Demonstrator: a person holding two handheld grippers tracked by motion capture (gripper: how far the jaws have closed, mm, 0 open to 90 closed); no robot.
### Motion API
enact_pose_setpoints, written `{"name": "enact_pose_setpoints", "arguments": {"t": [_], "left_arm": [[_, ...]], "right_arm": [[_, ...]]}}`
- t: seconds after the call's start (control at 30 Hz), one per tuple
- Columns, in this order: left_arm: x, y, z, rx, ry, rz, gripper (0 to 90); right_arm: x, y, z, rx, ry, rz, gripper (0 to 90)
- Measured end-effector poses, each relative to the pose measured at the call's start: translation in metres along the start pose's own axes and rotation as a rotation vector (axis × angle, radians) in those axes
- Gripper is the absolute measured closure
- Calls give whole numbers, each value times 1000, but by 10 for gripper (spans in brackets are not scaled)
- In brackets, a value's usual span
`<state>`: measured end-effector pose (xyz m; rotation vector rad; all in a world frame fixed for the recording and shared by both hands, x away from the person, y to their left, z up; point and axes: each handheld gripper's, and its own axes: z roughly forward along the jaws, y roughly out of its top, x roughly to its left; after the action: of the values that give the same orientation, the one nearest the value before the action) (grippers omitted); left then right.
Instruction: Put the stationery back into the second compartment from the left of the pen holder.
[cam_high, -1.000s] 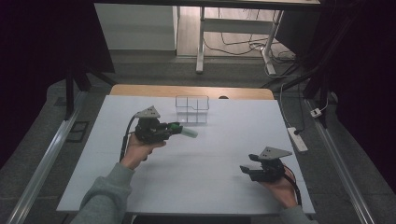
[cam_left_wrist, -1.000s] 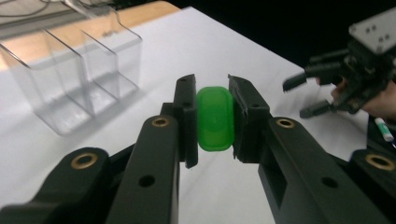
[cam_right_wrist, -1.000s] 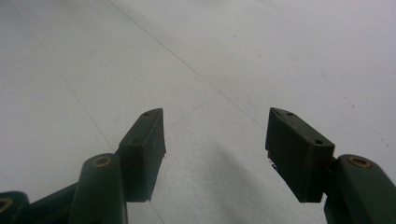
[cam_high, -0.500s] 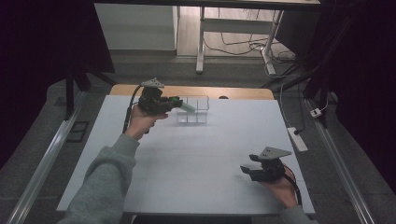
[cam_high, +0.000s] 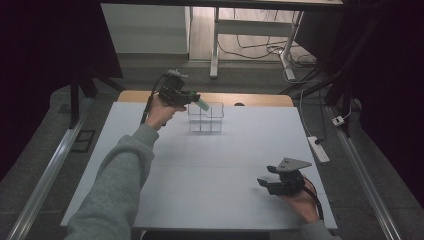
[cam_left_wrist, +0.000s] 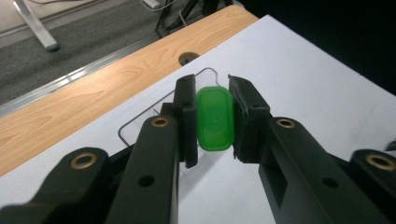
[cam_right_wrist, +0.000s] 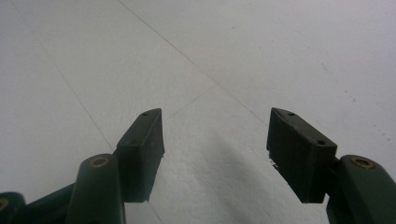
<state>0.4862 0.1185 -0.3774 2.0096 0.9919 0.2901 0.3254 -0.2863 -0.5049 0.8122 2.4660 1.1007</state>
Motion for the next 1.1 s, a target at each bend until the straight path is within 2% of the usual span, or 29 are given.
{"name": "enact_pose_setpoints", "arguments": {"t": [0.17, 0.2, 0.27, 0.37, 0.5, 0.63, 0.77, 0.9, 1.1], "left_arm": [[2, -2, 15, -8, 21, -29, 721], [2, -2, 18, -15, 19, -34, 676], [1, -3, 21, -25, 8, -35, 528], [-2, -7, 18, -32, -10, -9, 446], [-3, -17, 7, -47, -30, 8, 443], [-5, -35, -6, -64, -40, 10, 456], [-9, -56, -21, -55, -30, 42, 458], [-15, -85, -36, -55, -30, 53, 462], [-21, -127, -54, -65, -46, 39, 458]], "right_arm": [[0, 0, 0, 0, -2, -1, 357], [0, 0, 0, -2, -4, 0, 357], [-1, -1, 0, -4, -2, 3, 355], [-1, -2, -2, 3, -12, 4, 355], [-4, -3, -3, 3, -16, 10, 354], [-6, -4, -6, -9, -30, 13, 355], [-8, -6, -8, -16, -36, 21, 355], [-9, -6, -8, -13, -38, 19, 355], [-9, -6, -7, -9, -34, 17, 354]]}}
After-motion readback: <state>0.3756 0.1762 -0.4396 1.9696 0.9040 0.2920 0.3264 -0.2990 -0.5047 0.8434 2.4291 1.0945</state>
